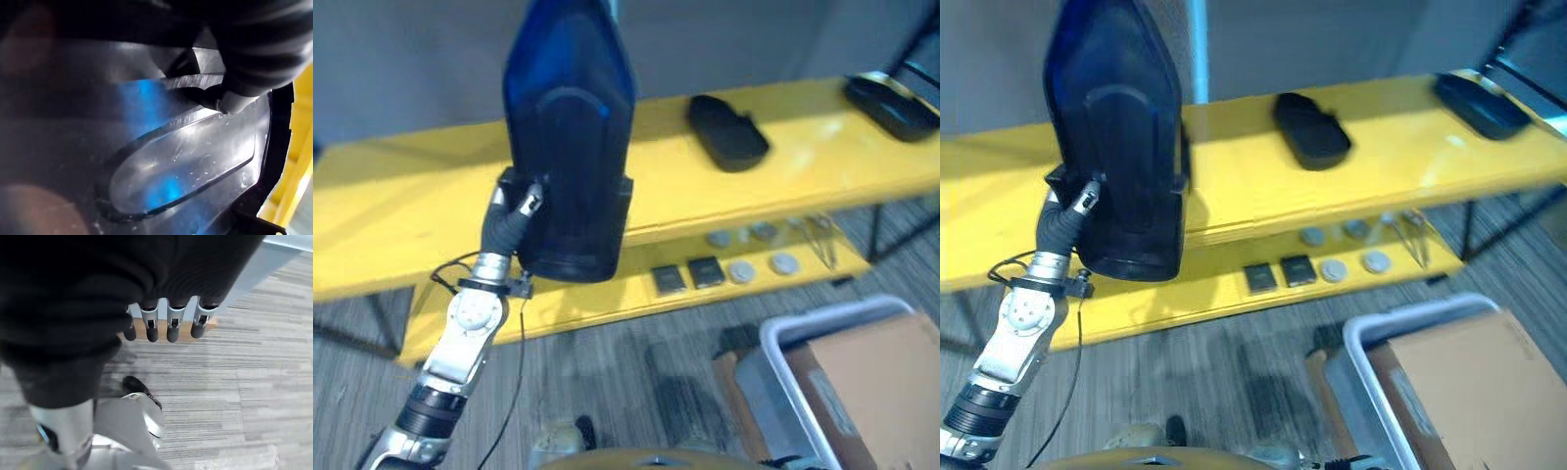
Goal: Move parts from the plastic box to the shelf.
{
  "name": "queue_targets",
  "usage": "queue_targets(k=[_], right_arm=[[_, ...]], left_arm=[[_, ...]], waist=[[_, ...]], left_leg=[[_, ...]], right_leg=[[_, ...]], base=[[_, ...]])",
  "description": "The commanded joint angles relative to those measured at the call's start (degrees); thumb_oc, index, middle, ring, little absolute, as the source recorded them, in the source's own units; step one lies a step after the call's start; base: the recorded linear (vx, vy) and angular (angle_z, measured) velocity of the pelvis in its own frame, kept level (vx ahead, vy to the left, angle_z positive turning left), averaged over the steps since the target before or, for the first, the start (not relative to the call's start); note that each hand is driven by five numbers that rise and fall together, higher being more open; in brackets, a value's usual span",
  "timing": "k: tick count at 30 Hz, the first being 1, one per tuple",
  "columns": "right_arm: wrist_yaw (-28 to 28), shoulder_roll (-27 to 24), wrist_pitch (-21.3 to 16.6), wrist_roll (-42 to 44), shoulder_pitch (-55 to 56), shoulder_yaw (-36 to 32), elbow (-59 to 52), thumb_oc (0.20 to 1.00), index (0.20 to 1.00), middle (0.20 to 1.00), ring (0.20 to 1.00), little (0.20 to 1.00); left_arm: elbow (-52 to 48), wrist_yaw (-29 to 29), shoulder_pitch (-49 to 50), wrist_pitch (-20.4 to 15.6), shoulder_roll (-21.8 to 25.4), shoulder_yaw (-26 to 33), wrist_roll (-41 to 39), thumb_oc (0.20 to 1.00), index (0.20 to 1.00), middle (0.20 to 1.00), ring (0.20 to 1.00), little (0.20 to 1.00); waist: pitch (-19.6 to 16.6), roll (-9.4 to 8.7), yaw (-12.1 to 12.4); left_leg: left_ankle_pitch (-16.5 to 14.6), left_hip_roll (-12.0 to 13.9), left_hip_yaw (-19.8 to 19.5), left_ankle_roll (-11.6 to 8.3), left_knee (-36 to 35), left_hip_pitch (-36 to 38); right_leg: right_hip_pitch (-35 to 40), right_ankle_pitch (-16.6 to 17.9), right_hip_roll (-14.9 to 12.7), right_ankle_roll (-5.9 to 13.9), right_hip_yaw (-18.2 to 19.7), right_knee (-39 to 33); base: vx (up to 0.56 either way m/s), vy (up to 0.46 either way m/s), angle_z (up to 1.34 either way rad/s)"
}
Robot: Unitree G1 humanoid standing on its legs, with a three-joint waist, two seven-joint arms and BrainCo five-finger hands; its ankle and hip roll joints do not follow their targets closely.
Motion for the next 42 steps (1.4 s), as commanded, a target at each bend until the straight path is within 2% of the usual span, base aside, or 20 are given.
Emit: queue_targets(k=[1, 3, 6, 8, 11, 12, 16, 19, 21, 22, 23, 24, 26, 29, 30, 34, 36, 37, 39, 42], right_arm=[[-5.3, 2.6, 0.5, 3.0, -0.4, 0.7, 3.3, 1.0, 1.0, 1.0, 1.0, 1.0], [-7.1, 3.1, 0.5, 5.2, -1.0, -1.4, 3.9, 1.0, 1.0, 1.0, 1.0, 1.0], [-9.7, 3.5, -1.2, 9.2, -1.8, -2.8, 3.6, 1.0, 1.0, 1.0, 1.0, 1.0], [-8.6, 3.1, -1.2, 6.6, -1.6, -3.5, 3.3, 1.0, 1.0, 1.0, 1.0, 1.0], [-8.4, 3.2, -2.0, 7.7, -1.1, -3.3, 3.7, 1.0, 1.0, 1.0, 1.0, 1.0], [-7.4, 2.5, -2.7, 9.5, 0.0, -3.4, 4.5, 1.0, 1.0, 1.0, 1.0, 1.0], [-6.6, 2.2, -3.6, 10.9, 1.6, -3.4, 4.9, 1.0, 1.0, 1.0, 1.0, 1.0], [-5.7, 2.1, -3.1, 9.8, 1.7, -3.1, 4.5, 1.0, 1.0, 1.0, 1.0, 1.0], [-6.8, 1.5, -3.7, 10.7, 1.8, -3.1, 4.8, 1.0, 1.0, 1.0, 1.0, 1.0], [-7.4, 0.9, -4.5, 13.3, 1.7, -3.6, 5.4, 1.0, 1.0, 1.0, 1.0, 1.0], [-7.0, 0.4, -4.8, 14.8, 1.6, -4.1, 5.7, 1.0, 1.0, 1.0, 1.0, 1.0], [-5.8, -0.2, -4.8, 16.4, 0.9, -5.3, 6.1, 1.0, 1.0, 1.0, 1.0, 1.0], [-4.7, -1.0, -4.5, 13.1, -0.1, -5.9, 6.1, 1.0, 1.0, 1.0, 1.0, 1.0], [-3.4, -3.0, -4.5, 11.1, -0.8, -6.0, 6.3, 1.0, 1.0, 1.0, 1.0, 1.0], [-3.3, -3.6, -4.0, 11.6, -1.2, -6.2, 6.4, 1.0, 1.0, 1.0, 1.0, 1.0], [-4.0, -4.3, -2.7, 12.2, -1.5, -7.8, 6.0, 1.0, 1.0, 1.0, 1.0, 1.0], [-7.8, -2.6, -2.1, 16.3, 0.1, -8.2, 4.7, 1.0, 1.0, 1.0, 1.0, 1.0], [-8.9, -2.2, -1.5, 17.6, 0.2, -8.3, 4.4, 1.0, 1.0, 1.0, 1.0, 1.0], [-11.2, 0.1, -0.2, 16.2, 1.4, -9.5, 4.2, 1.0, 1.0, 1.0, 1.0, 1.0], [-12.9, 1.9, -2.3, 15.3, 2.2, -9.6, 5.1, 1.0, 1.0, 1.0, 1.0, 1.0]], left_arm=[[-3.8, -1.3, -2.1, -6.2, 1.6, -2.7, -0.8, 0.2, 0.2, 0.2, 0.2, 0.2], [-4.3, -1.2, -3.8, -4.6, 2.6, -3.7, -0.2, 0.2, 0.2, 0.2, 0.2, 0.2], [-3.5, -0.9, -5.1, -4.2, 2.5, -4.9, -0.5, 0.2, 0.2, 0.2, 0.2, 0.2], [-2.2, -0.5, -6.2, -4.8, 2.5, -6.4, -1.1, 0.2, 0.2, 0.2, 0.2, 0.2], [-1.7, -0.6, -6.6, -4.5, 2.3, -6.8, -1.4, 0.2, 0.2, 0.2, 0.2, 0.2], [-1.1, -1.4, -6.8, -5.0, 1.4, -8.1, -1.9, 0.2, 0.2, 0.2, 0.2, 0.2], [-1.2, -2.8, -6.5, -4.7, 0.4, -8.7, -2.2, 0.2, 0.2, 0.2, 0.2, 0.2], [-0.9, -2.8, -6.2, -4.4, 0.2, -8.3, -3.6, 0.2, 0.2, 0.2, 0.2, 0.2], [-0.2, -3.8, -6.6, -4.3, 0.3, -8.2, -5.7, 0.2, 0.2, 0.2, 0.2, 0.2], [0.3, -4.9, -6.8, -4.5, 0.2, -8.0, -6.5, 0.2, 0.2, 0.2, 0.2, 0.2], [0.6, -5.3, -6.7, -4.5, 0.0, -7.7, -6.3, 0.2, 0.2, 0.2, 0.2, 0.2], [0.9, -4.5, -6.1, -4.5, -0.3, -7.4, -4.8, 0.2, 0.2, 0.2, 0.2, 0.2], [0.8, -1.9, -5.2, -4.4, -0.5, -7.2, -3.3, 0.2, 0.2, 0.2, 0.2, 0.2], [0.8, 1.3, -5.0, -4.2, -0.3, -7.0, -2.1, 0.2, 0.2, 0.2, 0.2, 0.2], [1.0, 2.3, -4.8, -4.3, -0.1, -6.8, -1.7, 0.2, 0.2, 0.2, 0.2, 0.2], [1.9, 3.0, -5.0, -3.5, 0.9, -5.6, -0.5, 0.2, 0.2, 0.2, 0.2, 0.2], [4.1, 3.5, -5.7, -2.9, 3.1, -5.3, -2.0, 0.2, 0.2, 0.2, 0.2, 0.2], [4.3, 3.6, -5.8, -2.6, 3.4, -5.1, -2.1, 0.2, 0.2, 0.2, 0.2, 0.2], [4.0, 5.2, -5.7, 0.5, 4.7, -3.9, -1.0, 0.2, 0.2, 0.2, 0.2, 0.2], [4.5, 7.8, -4.5, 2.4, 6.0, -2.3, -1.6, 0.2, 0.2, 0.2, 0.2, 0.2]], waist=[[-2.3, 2.21, 0.1], [-1.5, 2.9, 0.2], [-0.6, 3.15, -0.8], [0.3, 2.65, -3.6], [0.2, 2.24, -4.4], [-0.2, 1.5, -5.8], [-0.7, 0.95, -7.3], [-0.6, 0.7, -6.8], [0.8, 0.5, -6.0], [1.6, 0.33, -5.6], [1.8, 0.27, -5.5], [1.4, 0.83, -6.0], [0.8, 2.02, -6.4], [0.9, 3.36, -6.0], [1.0, 3.61, -5.7], [0.5, 4.24, -5.5], [0.5, 4.17, -5.6], [0.6, 4.12, -5.5], [0.0, 4.11, -5.0], [-0.6, 4.03, -4.2]], left_leg=[[-2.2, 5.0, 1.4, -6.15, -0.8, 0.6], [-1.8, 3.8, 1.4, -3.98, -0.2, -0.1], [-2.6, 2.9, -0.2, -2.5, 1.0, -0.6], [-3.1, 1.2, -4.0, -1.5, 1.0, 0.1], [-2.8, 0.3, -5.7, -1.62, 0.6, 0.2], [-3.0, -1.6, -9.5, -1.52, -0.1, 1.1], [-5.4, -4.1, -13.1, -0.86, 3.0, 1.2], [-6.1, -5.0, -11.8, -1.76, 11.5, -1.7], [-1.5, -4.6, -10.6, -4.57, 25.0, -8.1], [0.5, -3.2, -9.6, -6.29, 30.2, -12.0], [1.2, -1.4, -8.8, -6.99, 31.3, -13.7], [2.5, 3.2, -7.8, -7.62, 25.5, -13.2], [5.2, 7.6, -7.8, -8.62, 14.9, -9.6], [11.0, 12.1, -10.6, -11.17, 5.5, -9.4], [11.2, 12.8, -12.1, -11.45, 4.3, -9.8], [8.0, 12.8, -11.6, -11.43, 1.0, -8.2], [4.7, 10.6, -12.2, -9.69, 2.8, -7.2], [4.7, 10.3, -12.1, -9.32, 3.0, -7.2], [3.4, 8.4, -11.5, -7.95, 1.6, -5.1], [2.6, 7.5, -8.8, -6.83, -0.7, -2.9]], right_leg=[[3.5, 6.2, 3.0, 1.17, 0.5, -7.3], [0.8, 9.6, -1.1, 1.23, 0.7, 0.3], [-1.8, 10.3, -0.6, 1.15, 4.9, 5.0], [-4.2, 9.8, 5.2, 1.02, 10.5, 3.6], [-4.8, 9.9, 7.8, 0.84, 11.7, 0.0], [-4.3, 10.4, 12.1, -0.34, 15.4, -6.8], [-3.6, 11.5, 14.3, -1.79, 21.2, -10.5], [-2.1, 10.4, 13.2, -2.79, 20.9, -10.3], [0.5, 10.0, 12.0, -3.98, 20.5, -10.8], [1.9, 10.0, 11.5, -4.35, 20.4, -11.4], [2.6, 10.0, 11.2, -4.34, 20.5, -11.8], [3.1, 9.7, 10.9, -3.81, 20.5, -12.1], [3.5, 9.3, 10.6, -2.92, 21.8, -12.5], [5.5, 8.2, 9.8, -2.23, 25.1, -13.2], [5.9, 7.7, 9.3, -1.96, 26.2, -13.0], [6.0, 6.3, 6.7, -0.31, 26.0, -11.6], [4.5, 7.1, 4.5, 0.99, 25.2, -9.5], [4.2, 7.7, 4.3, 1.2, 25.2, -9.3], [2.3, 9.4, 1.8, 2.56, 23.3, -8.3], [1.6, 9.9, 1.0, 2.85, 19.4, -7.5]], base=[[-0.02, 0.369, 0.89], [0.04, 0.349, 0.56], [0.08, 0.205, 0.26], [0.17, 0.116, 0.05], [0.16, 0.009, 0.54], [0.28, -0.042, 0.35], [0.19, -0.068, 0.68], [0.08, -0.029, 0.52], [0.09, -0.014, 0.41], [0.1, 0.019, 0.39], [0.22, 0.189, 0.42], [0.28, 0.313, 0.22], [0.32, 0.44, -0.08], [0.26, 0.438, -0.36], [0.23, 0.465, -0.15], [0.17, 0.41, -0.43], [0.16, 0.257, -0.35], [0.14, 0.183, -0.17], [0.12, 0.162, -0.29], [0.16, 0.137, -0.33]])
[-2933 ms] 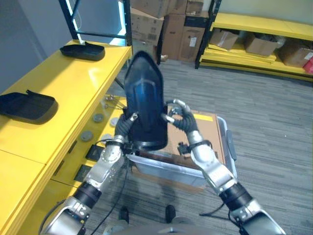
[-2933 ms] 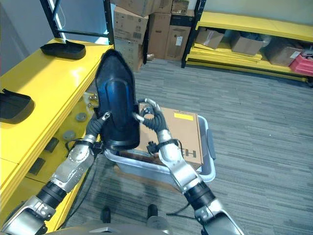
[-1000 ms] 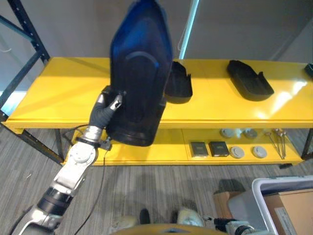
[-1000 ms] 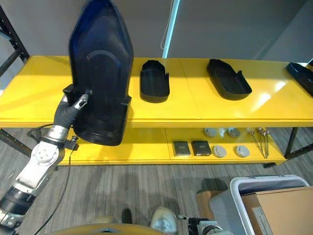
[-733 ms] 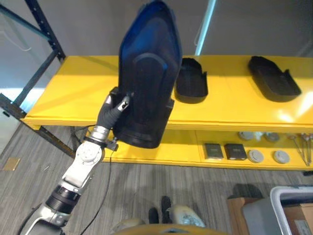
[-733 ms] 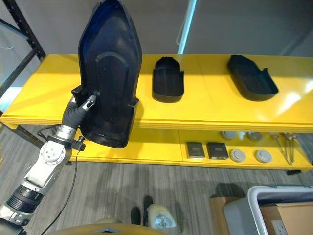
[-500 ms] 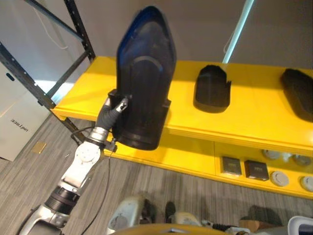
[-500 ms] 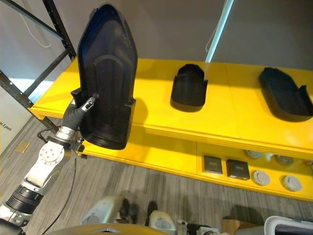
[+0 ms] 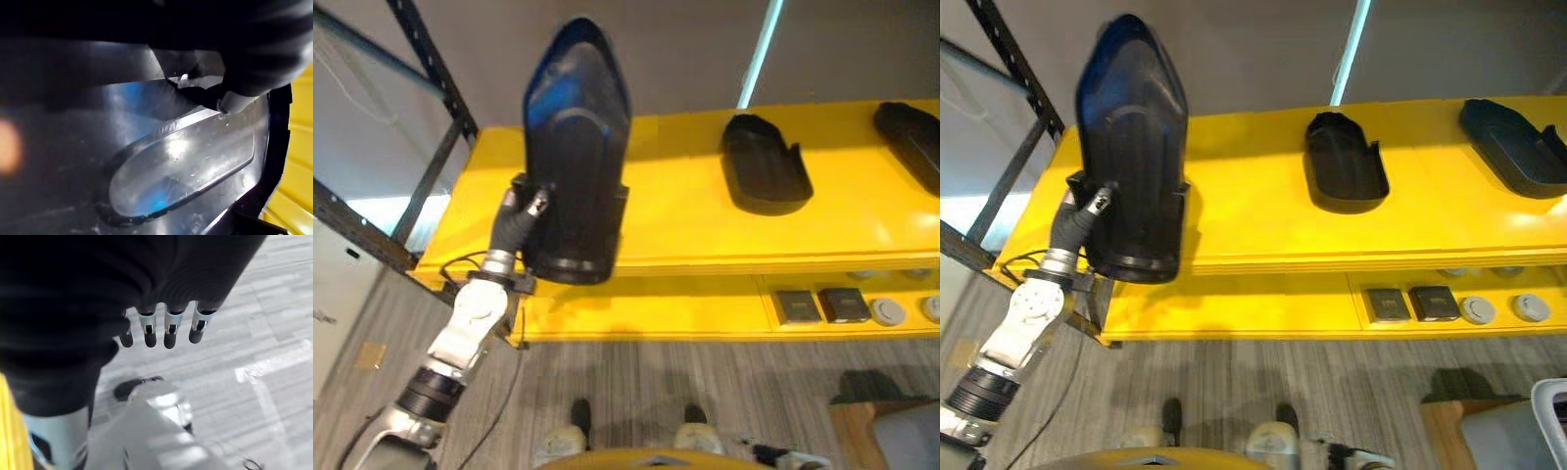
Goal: Move parts from the plastic box to the shelf.
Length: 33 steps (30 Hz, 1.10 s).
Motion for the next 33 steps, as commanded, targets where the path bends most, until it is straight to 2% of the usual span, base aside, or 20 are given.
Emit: queue_targets(k=[1, 2, 3, 7, 8, 9, 12, 13, 16, 22, 25, 27, 33], right_arm=[[-2.0, -1.4, -1.2, -1.3, 0.5, 2.5, 1.9, 1.0, 1.0, 1.0, 1.0, 1.0], [-2.0, -1.3, -1.2, -2.8, 0.8, 2.6, 1.7, 1.0, 1.0, 1.0, 1.0, 1.0], [-0.6, -1.3, -1.3, -2.8, 2.6, 2.7, 1.9, 1.0, 1.0, 1.0, 1.0, 1.0], [3.7, -1.5, -1.0, -9.1, 2.5, 5.5, 1.4, 1.0, 1.0, 1.0, 1.0, 1.0], [3.8, -1.5, -1.2, -9.5, 2.4, 6.1, 1.3, 1.0, 1.0, 1.0, 1.0, 1.0], [4.2, -2.3, -2.0, -7.9, 1.3, 8.1, 0.6, 1.0, 1.0, 1.0, 1.0, 1.0], [4.4, -3.8, -1.0, -4.1, -0.3, 8.8, -0.4, 1.0, 1.0, 1.0, 1.0, 1.0], [5.3, -4.6, -0.4, -4.9, -1.0, 8.6, -0.9, 1.0, 1.0, 1.0, 1.0, 1.0], [6.8, -5.2, -0.3, -7.0, -1.3, 9.0, -1.5, 1.0, 1.0, 1.0, 1.0, 1.0], [9.2, -5.8, -0.4, -7.3, -1.9, 11.2, -3.8, 1.0, 1.0, 1.0, 1.0, 1.0], [7.4, -6.6, -2.1, -7.4, -2.4, 11.9, -4.8, 1.0, 1.0, 1.0, 1.0, 1.0], [6.3, -7.6, -2.7, -6.6, -3.2, 11.7, -5.4, 1.0, 1.0, 1.0, 1.0, 1.0], [5.6, -9.3, -2.0, -7.2, -4.1, 11.3, -6.4, 1.0, 1.0, 1.0, 1.0, 1.0]], left_arm=[[-3.9, 4.3, 0.5, -1.8, 0.3, 5.1, -0.3, 0.2, 0.2, 0.2, 0.2, 0.2], [-3.8, 4.8, 0.9, -1.8, 0.6, 5.6, -0.5, 0.2, 0.2, 0.2, 0.2, 0.2], [-4.0, 6.1, 0.9, -0.8, 0.5, 7.0, -1.5, 0.2, 0.2, 0.2, 0.2, 0.2], [-4.2, 4.9, -0.2, 2.9, -0.1, 7.6, -2.0, 0.2, 0.2, 0.2, 0.2, 0.2], [-4.0, 4.8, -0.6, 3.3, 0.0, 7.4, -2.8, 0.2, 0.2, 0.2, 0.2, 0.2], [-2.9, 3.8, -2.8, 3.7, -0.4, 6.4, -6.3, 0.2, 0.2, 0.2, 0.2, 0.2], [-0.8, 3.5, -5.5, 4.6, -1.6, 5.5, -9.0, 0.2, 0.2, 0.2, 0.2, 0.2], [0.3, 4.4, -6.9, 6.1, -2.3, 5.4, -10.9, 0.2, 0.2, 0.2, 0.2, 0.2], [2.4, 3.7, -9.2, 6.4, -2.3, 5.5, -11.1, 0.2, 0.2, 0.2, 0.2, 0.2], [10.8, 2.5, -15.5, 10.0, 0.0, 7.2, -15.8, 0.2, 0.2, 0.2, 0.2, 0.2], [16.3, -0.7, -18.9, 12.0, 1.8, 7.9, -18.1, 0.2, 0.2, 0.2, 0.2, 0.2], [19.4, 0.6, -20.4, 12.5, 2.9, 7.8, -18.6, 0.2, 0.2, 0.2, 0.2, 0.2], [25.7, -2.5, -21.9, 15.2, 5.5, 8.1, -20.8, 0.2, 0.2, 0.2, 0.2, 0.2]], waist=[[-3.3, 1.71, 0.4], [-3.5, 1.61, 0.2], [-3.7, 1.11, -1.2], [-2.5, 0.98, -1.6], [-2.2, 0.97, -1.7], [-0.4, 1.12, -1.7], [1.2, 1.6, -2.4], [1.8, 1.89, -2.9], [2.5, 2.23, -3.8], [3.7, 2.7, -5.7], [4.8, 3.14, -6.7], [5.6, 3.71, -7.4], [7.6, 4.35, -8.2]], left_leg=[[-1.4, 1.5, 0.6, 2.21, 1.1, -2.4], [-1.6, 1.1, 0.8, 2.44, 0.7, -2.3], [-2.3, -0.7, 0.3, 2.85, 0.0, -2.6], [-2.5, -1.3, -0.2, 3.37, 0.7, -4.1], [-2.4, -1.3, -0.1, 3.38, 0.9, -4.4], [-2.1, -1.5, 0.0, 3.39, 1.5, -6.3], [-1.4, -1.9, 0.2, 3.07, 1.0, -7.5], [-1.1, -2.1, 0.5, 2.76, 0.7, -8.0], [-0.5, -1.9, 1.1, 2.2, 0.1, -8.4], [0.2, -0.9, 2.3, 1.26, -0.1, -9.6], [0.6, -0.2, 2.9, 0.64, -0.1, -10.3], [0.8, -0.1, 3.2, 0.24, -0.1, -10.7], [1.2, 0.4, 3.5, -0.35, -0.1, -11.6]], right_leg=[[-0.8, -0.2, 0.8, 1.97, -4.3, 3.1], [-1.2, 0.1, 1.6, 2.04, -4.2, 2.1], [-4.1, 3.7, 3.7, 2.34, -2.6, -2.1], [-6.1, 3.7, 5.6, 1.27, 0.1, -2.6], [-6.3, 3.5, 5.7, 1.12, 0.2, -2.5], [-7.2, 2.9, 5.9, 0.54, -0.1, -2.3], [-8.0, 2.9, 6.3, 0.13, 0.0, -3.2], [-8.3, 3.2, 6.5, 0.0, 0.2, -4.2], [-8.6, 3.7, 6.7, -0.05, 0.6, -5.4], [-9.5, 4.1, 6.9, -0.39, 1.3, -6.2], [-10.3, 4.2, 6.7, -0.44, 1.6, -6.3], [-10.9, 4.4, 6.4, -0.34, 2.0, -6.4], [-12.1, 4.7, 5.7, -0.12, 2.5, -6.5]], base=[[0.09, 0.07, -0.64], [0.17, 0.053, -0.56], [0.16, -0.013, -0.35], [0.03, -0.089, 0.28], [-0.14, -0.095, -0.07], [-0.19, -0.086, -0.05], [-0.13, -0.044, 0.04], [-0.07, -0.004, -0.01], [-0.01, -0.008, -0.02], [0.0, -0.016, -0.09], [-0.03, 0.017, -0.09], [-0.02, 0.057, -0.13], [-0.01, 0.039, -0.12]])
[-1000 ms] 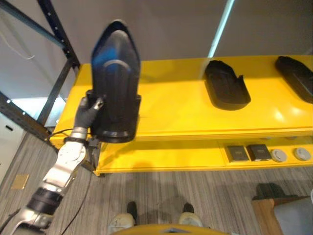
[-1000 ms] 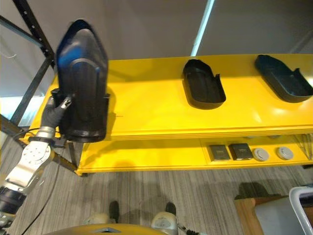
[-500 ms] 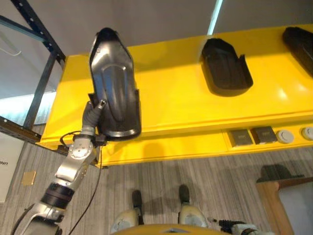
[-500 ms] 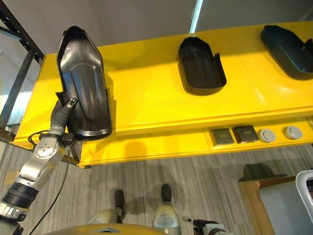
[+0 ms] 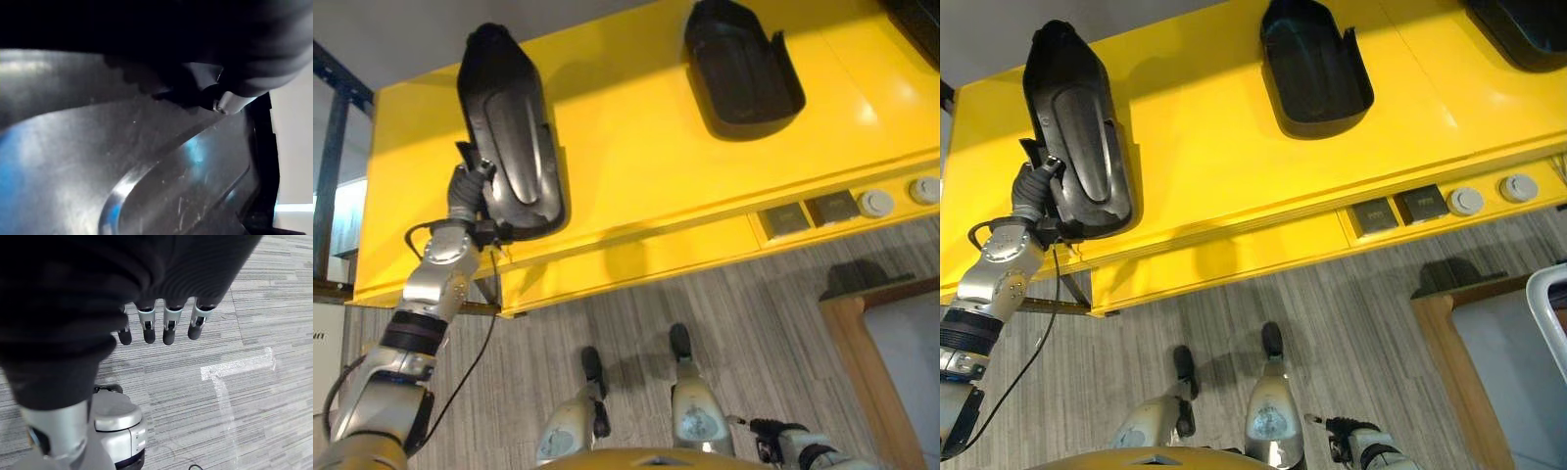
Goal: Move parts from the plastic box to the shelf.
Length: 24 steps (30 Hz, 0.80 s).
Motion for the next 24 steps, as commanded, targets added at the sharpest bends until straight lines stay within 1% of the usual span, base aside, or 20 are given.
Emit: queue_targets(k=[1, 5, 8, 9, 10, 13, 14, 19, 20, 21, 24], right_arm=[[-1.9, -0.3, 0.6, -0.4, -1.0, 1.4, 1.2, 1.0, 1.0, 1.0, 1.0, 1.0], [-2.2, -0.3, 0.0, 0.9, -1.7, 1.6, 1.1, 1.0, 1.0, 1.0, 1.0, 1.0], [-2.0, -0.2, 0.1, 1.1, -2.1, 1.8, 0.8, 1.0, 1.0, 1.0, 1.0, 1.0], [-2.2, 0.1, 0.2, 1.4, -2.4, 2.2, 0.6, 1.0, 1.0, 1.0, 1.0, 1.0], [-2.3, 0.3, 0.3, 1.7, -2.6, 2.5, 0.4, 1.0, 1.0, 1.0, 1.0, 1.0], [-2.5, 0.6, 0.6, 2.4, -2.9, 3.1, 0.1, 1.0, 1.0, 1.0, 1.0, 1.0], [-2.4, 0.9, 0.7, 2.6, -3.1, 3.3, 0.0, 1.0, 1.0, 1.0, 1.0, 1.0], [-2.7, 1.2, 0.5, 3.8, -3.2, 3.9, 0.3, 1.0, 1.0, 1.0, 1.0, 1.0], [-2.5, 1.2, 0.6, 3.9, -3.3, 4.1, 0.2, 1.0, 1.0, 1.0, 1.0, 1.0], [-2.5, 1.2, 0.7, 3.9, -3.3, 4.1, 0.2, 1.0, 1.0, 1.0, 1.0, 1.0], [-2.9, 1.4, 0.6, 4.8, -3.2, 4.5, 0.2, 1.0, 1.0, 1.0, 1.0, 1.0]], left_arm=[[4.9, -2.6, -4.2, 1.3, 4.5, 1.1, -1.6, 0.2, 0.2, 0.2, 0.2, 0.2], [6.7, -2.2, -5.6, 2.0, 5.2, 0.4, -1.9, 0.2, 0.2, 0.2, 0.2, 0.2], [8.0, -2.6, -6.5, 2.6, 5.3, -0.1, -2.2, 0.2, 0.2, 0.2, 0.2, 0.2], [9.2, -3.0, -7.2, 3.1, 5.2, -0.5, -2.4, 0.523, 0.523, 0.523, 0.523, 0.523], [10.0, -3.2, -7.7, 3.4, 5.2, -0.9, -2.1, 1.0, 1.0, 1.0, 1.0, 1.0], [10.6, -2.6, -8.2, 5.1, 5.3, -1.7, -1.7, 1.0, 1.0, 1.0, 1.0, 1.0], [10.7, -0.2, -8.1, 7.4, 4.9, -2.2, -0.9, 1.0, 1.0, 1.0, 1.0, 1.0], [12.7, 0.6, -8.7, 8.9, 4.3, -3.0, 1.4, 1.0, 1.0, 1.0, 1.0, 1.0], [13.1, 0.4, -9.2, 10.5, 4.5, -3.7, 3.7, 1.0, 1.0, 1.0, 1.0, 1.0], [13.1, 0.4, -9.3, 10.6, 4.6, -3.8, 4.0, 1.0, 1.0, 1.0, 1.0, 1.0], [12.8, 4.1, -10.5, 12.0, 5.5, -4.9, 8.6, 1.0, 1.0, 1.0, 1.0, 1.0]], waist=[[0.9, -2.45, -0.3], [2.5, -2.46, -0.5], [2.9, -2.53, -0.7], [3.0, -2.56, -0.7], [3.1, -2.63, -0.7], [3.2, -2.71, -0.7], [3.0, -2.83, -0.5], [2.5, -3.07, -0.4], [2.1, -3.23, -0.4], [2.1, -3.25, -0.4], [1.4, -3.66, -0.2]], left_leg=[[-0.6, -0.4, -0.1, -0.52, 0.0, -1.1], [-0.4, 0.0, 0.0, -0.84, 0.0, -2.0], [-0.3, 0.2, 0.1, -0.94, 0.0, -2.3], [-0.3, 0.3, 0.1, -0.97, 0.0, -2.4], [-0.3, 0.4, 0.2, -0.99, 0.0, -2.5], [-0.3, 0.5, 0.3, -1.03, 0.0, -2.4], [-0.3, 0.6, 0.2, -1.1, 0.0, -2.3], [-0.1, 1.0, 0.3, -1.18, 0.0, -1.7], [0.0, 1.2, 0.4, -1.22, 0.0, -1.4], [0.0, 1.2, 0.4, -1.22, 0.0, -1.4], [0.0, 1.5, 0.4, -1.28, 0.0, -0.8]], right_leg=[[-0.1, -2.3, -0.8, -0.64, 0.8, 0.8], [-0.9, -2.1, -0.7, -0.65, 0.7, 0.6], [-1.2, -2.0, -0.6, -0.68, 0.7, 0.6], [-1.4, -2.0, -0.6, -0.7, 0.7, 0.6], [-1.4, -2.0, -0.6, -0.66, 0.7, 0.5], [-1.3, -2.1, -0.5, -0.73, 0.6, 0.5], [-1.1, -2.1, -0.4, -0.77, 0.5, 0.5], [-0.4, -2.4, -0.2, -0.88, 0.3, 0.5], [-0.1, -2.4, -0.2, -0.99, 0.2, 0.5], [-0.1, -2.4, -0.2, -1.01, 0.2, 0.5], [0.7, -2.7, 0.0, -1.09, 0.1, 0.5]], base=[[0.0, 0.0, 0.0], [-0.04, -0.004, 0.0], [-0.02, -0.017, 0.07], [0.0, 0.0, 0.0], [0.0, 0.0, 0.0], [0.0, 0.0, 0.0], [0.0, 0.0, 0.0], [0.02, -0.003, 0.01], [0.03, -0.005, 0.01], [0.04, -0.013, 0.01], [0.02, -0.03, -0.01]])
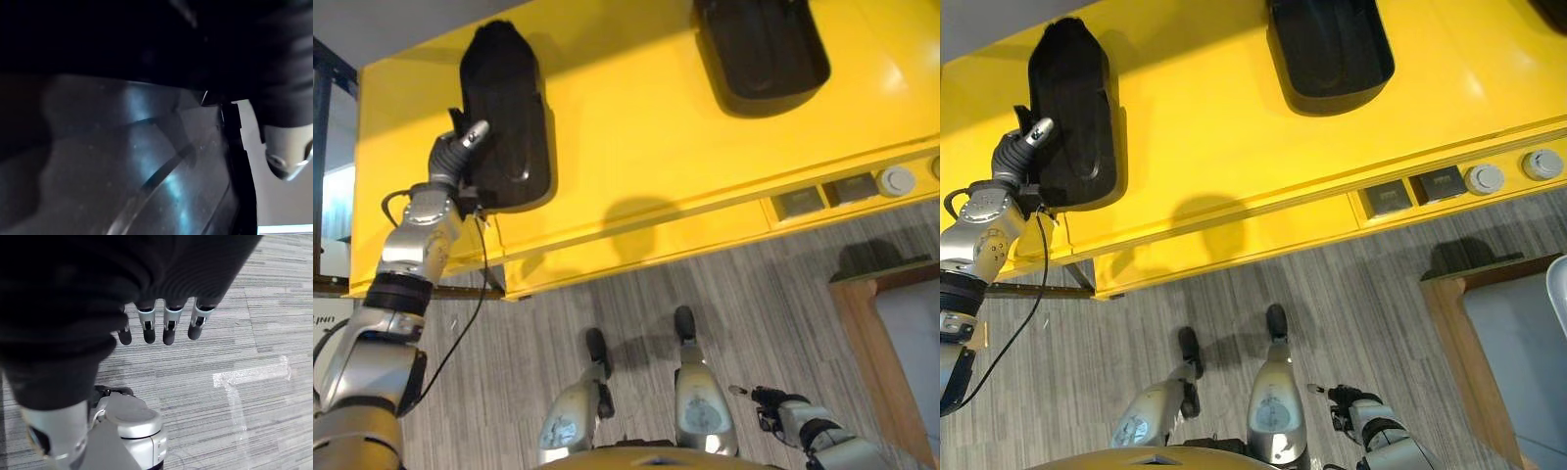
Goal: Move parts from the plastic box to the shelf.
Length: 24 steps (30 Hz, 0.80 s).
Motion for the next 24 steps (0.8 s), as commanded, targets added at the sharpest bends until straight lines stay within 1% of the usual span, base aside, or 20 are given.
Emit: queue_targets(k=[1, 2, 4, 5, 8, 11, 15, 16, 19, 20, 22, 23, 24], right_arm=[[-1.1, 2.4, 0.5, 2.7, 1.4, 2.0, 0.8, 1.0, 1.0, 1.0, 1.0, 1.0], [-1.1, 2.6, 0.4, 3.8, 1.5, 2.0, 0.7, 1.0, 1.0, 1.0, 1.0, 1.0], [-1.1, 2.9, 0.5, 5.1, 1.7, 2.1, 0.7, 1.0, 1.0, 1.0, 1.0, 1.0], [-0.8, 3.4, 1.2, 5.3, 1.8, 2.1, 0.5, 1.0, 1.0, 1.0, 1.0, 1.0], [-1.1, 4.2, 1.3, 5.0, 2.5, 2.8, 0.5, 1.0, 1.0, 1.0, 1.0, 1.0], [-1.8, 4.9, 0.9, 6.0, 3.1, 3.3, 0.6, 1.0, 1.0, 1.0, 1.0, 1.0], [-1.8, 5.2, 0.8, 6.4, 3.7, 2.7, 1.1, 1.0, 1.0, 1.0, 1.0, 1.0], [-1.6, 5.3, 0.9, 5.6, 4.2, 2.1, 1.4, 1.0, 1.0, 1.0, 1.0, 1.0], [-1.3, 5.4, 0.9, 4.9, 4.8, 1.8, 1.8, 1.0, 1.0, 1.0, 1.0, 1.0], [-1.1, 5.6, 0.9, 4.1, 5.7, 1.3, 2.2, 1.0, 1.0, 1.0, 1.0, 1.0], [-1.0, 6.1, 0.6, 3.0, 6.5, 0.8, 2.7, 1.0, 1.0, 1.0, 1.0, 1.0], [-1.0, 6.5, 0.4, 2.1, 7.3, 0.2, 3.4, 1.0, 1.0, 1.0, 1.0, 1.0], [-1.0, 6.6, 0.4, 2.1, 7.4, 0.2, 3.5, 1.0, 1.0, 1.0, 1.0, 1.0]], left_arm=[[5.7, 5.1, -0.1, 3.4, 2.3, -3.6, 6.8, 1.0, 1.0, 1.0, 1.0, 1.0], [5.7, 7.2, -0.5, 3.7, 2.8, -3.9, 10.1, 1.0, 1.0, 1.0, 1.0, 1.0], [5.9, 8.1, -1.0, 3.6, 3.3, -4.2, 11.6, 1.0, 1.0, 1.0, 1.0, 1.0], [5.8, 8.8, -1.9, 4.9, 3.9, -4.7, 16.1, 1.0, 1.0, 1.0, 1.0, 1.0], [5.0, 9.2, -2.4, 6.4, 4.5, -5.7, 19.7, 1.0, 1.0, 1.0, 1.0, 1.0], [4.2, 10.1, -2.7, 6.8, 4.2, -6.7, 21.6, 1.0, 1.0, 1.0, 1.0, 1.0], [3.1, 11.4, -2.7, 5.6, 3.6, -6.6, 19.8, 1.0, 1.0, 1.0, 1.0, 1.0], [2.2, 12.9, -2.1, 4.2, 3.1, -6.1, 18.6, 1.0, 1.0, 1.0, 1.0, 1.0], [1.5, 13.7, -1.6, 2.2, 2.8, -5.3, 16.8, 1.0, 1.0, 1.0, 1.0, 1.0], [-0.8, 14.6, -0.7, -1.0, 2.2, -3.8, 14.0, 1.0, 1.0, 1.0, 1.0, 1.0], [-3.5, 15.2, 0.1, -4.4, 1.2, -2.3, 10.5, 1.0, 1.0, 1.0, 1.0, 1.0], [-7.4, 15.5, 1.2, -8.5, -0.2, -0.3, 8.7, 1.0, 1.0, 1.0, 1.0, 1.0], [-7.9, 15.7, 1.4, -9.1, -0.4, -0.1, 8.8, 1.0, 1.0, 1.0, 1.0, 1.0]], waist=[[-2.5, -3.46, 0.0], [-2.6, -3.6, 0.1], [-2.8, -3.77, 0.1], [-3.2, -3.94, 0.2], [-3.8, -4.16, 0.4], [-4.7, -4.33, 0.5], [-5.8, -4.44, 0.3], [-6.6, -4.53, 0.3], [-7.4, -4.57, 0.3], [-8.3, -4.62, 0.4], [-9.1, -4.65, 0.5], [-10.2, -4.68, 0.9], [-10.3, -4.67, 1.0]], left_leg=[[0.1, 1.4, 0.6, -0.68, 0.0, -1.7], [0.0, 1.4, 0.4, -0.68, 0.0, -1.6], [0.0, 1.5, 0.3, -0.65, 0.0, -1.3], [0.0, 1.7, 0.1, -0.66, 0.0, -0.9], [0.0, 1.9, 0.1, -0.72, 0.0, -0.3], [-0.2, 2.0, 0.0, -0.75, 0.0, 0.2], [-0.3, 2.2, 0.3, -0.9, 0.0, 1.2], [-0.3, 2.4, 0.5, -1.02, 0.0, 1.9], [-0.3, 2.6, 0.8, -1.12, 0.0, 2.5], [-0.5, 2.8, 1.0, -1.24, 0.0, 3.4], [-0.7, 2.9, 1.0, -1.33, 0.0, 4.0], [-0.9, 3.0, 1.1, -1.43, 0.0, 4.9], [-0.9, 3.0, 1.1, -1.44, 0.0, 5.0]], right_leg=[[-0.6, -2.7, -0.2, -1.18, 0.5, 0.2], [-0.3, -2.8, -0.1, -1.17, 0.4, 0.2], [0.0, -3.0, 0.0, -1.18, 0.3, 0.2], [0.5, -3.2, 0.1, -1.26, 0.0, 0.2], [1.2, -3.5, 0.2, -1.36, -0.3, 0.2], [2.0, -3.8, 0.4, -1.42, -0.3, 0.0], [3.2, -4.1, 0.6, -1.42, -0.4, -0.1], [3.9, -4.3, 0.6, -1.38, -0.5, -0.1], [4.6, -4.6, 0.6, -1.39, -0.5, -0.1], [5.6, -4.9, 0.6, -1.44, -0.8, -0.1], [6.4, -5.2, 0.7, -1.43, -0.9, -0.1], [7.5, -5.6, 0.7, -1.46, -1.4, -0.1], [7.6, -5.6, 0.7, -1.47, -1.4, -0.1]], base=[[0.03, -0.055, 0.0], [0.02, -0.044, 0.0], [0.03, -0.05, 0.0], [0.05, -0.058, 0.01], [0.04, -0.054, 0.09], [0.03, -0.041, 0.07], [0.04, -0.015, 0.0], [0.07, -0.011, -0.03], [0.05, -0.007, -0.01], [0.04, -0.008, -0.02], [0.04, -0.005, 0.02], [0.03, 0.0, 0.06], [0.01, 0.003, 0.04]])
